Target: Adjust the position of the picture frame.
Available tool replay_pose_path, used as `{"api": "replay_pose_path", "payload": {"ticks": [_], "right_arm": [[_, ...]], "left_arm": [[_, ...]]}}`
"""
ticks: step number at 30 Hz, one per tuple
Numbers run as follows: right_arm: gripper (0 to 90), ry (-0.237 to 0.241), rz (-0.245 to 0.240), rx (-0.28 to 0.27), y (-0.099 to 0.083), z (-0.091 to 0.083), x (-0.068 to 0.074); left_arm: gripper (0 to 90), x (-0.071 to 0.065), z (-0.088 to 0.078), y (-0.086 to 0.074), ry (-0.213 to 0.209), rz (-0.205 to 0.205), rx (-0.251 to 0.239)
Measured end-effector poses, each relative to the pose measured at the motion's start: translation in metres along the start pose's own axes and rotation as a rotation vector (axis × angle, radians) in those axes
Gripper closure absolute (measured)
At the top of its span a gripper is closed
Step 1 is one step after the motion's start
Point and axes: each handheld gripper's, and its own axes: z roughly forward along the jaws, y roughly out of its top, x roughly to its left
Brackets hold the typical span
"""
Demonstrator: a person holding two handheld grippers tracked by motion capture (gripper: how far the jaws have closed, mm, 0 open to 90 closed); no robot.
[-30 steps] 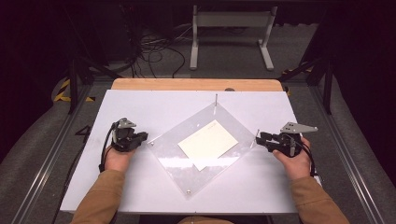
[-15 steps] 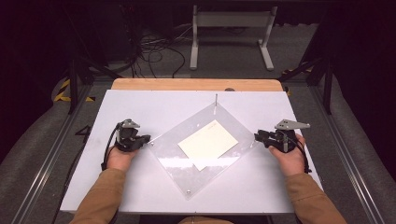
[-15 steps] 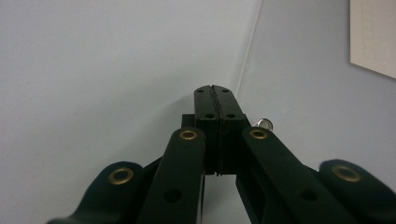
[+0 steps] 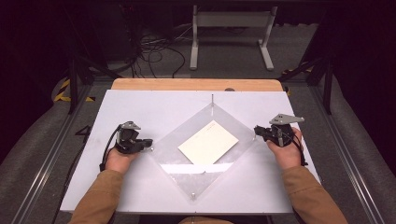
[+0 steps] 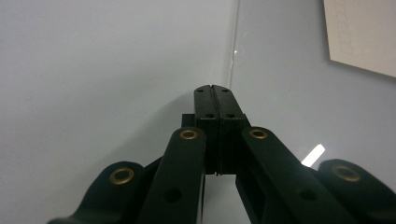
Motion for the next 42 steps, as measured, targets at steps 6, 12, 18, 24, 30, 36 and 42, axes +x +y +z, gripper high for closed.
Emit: {"api": "replay_pose_path", "payload": {"ticks": [6,12,18,24,30,36,42], "right_arm": [[85.3,-0.002,-0.058,-0.015,0.026,0.003,0.002],[85.3,-0.008,-0.117,-0.034,0.067,0.016,-0.001],[85.2,0.011,-0.122,-0.043,0.088,0.035,-0.012],[85.1,0.014,-0.124,-0.009,0.094,0.072,-0.024],[85.0,0.014,-0.093,0.041,0.079,0.100,-0.030],[84.9,0.026,-0.048,0.030,0.067,0.107,-0.035],[71.3,0.027,-0.007,-0.017,0.066,0.098,-0.036]], "left_arm": [[90.0,-0.009,-0.008,-0.008,0.004,0.029,0.029],[90.0,-0.015,-0.015,-0.016,0.022,0.049,0.047],[90.0,-0.017,-0.018,-0.020,0.029,0.043,0.049],[90.0,-0.019,-0.021,-0.024,0.026,0.048,0.050],[89.9,-0.018,-0.021,-0.025,0.012,0.050,0.049],[89.9,-0.018,-0.021,-0.025,0.007,0.052,0.048],[89.9,-0.018,-0.021,-0.025,0.007,0.058,0.045]]}}
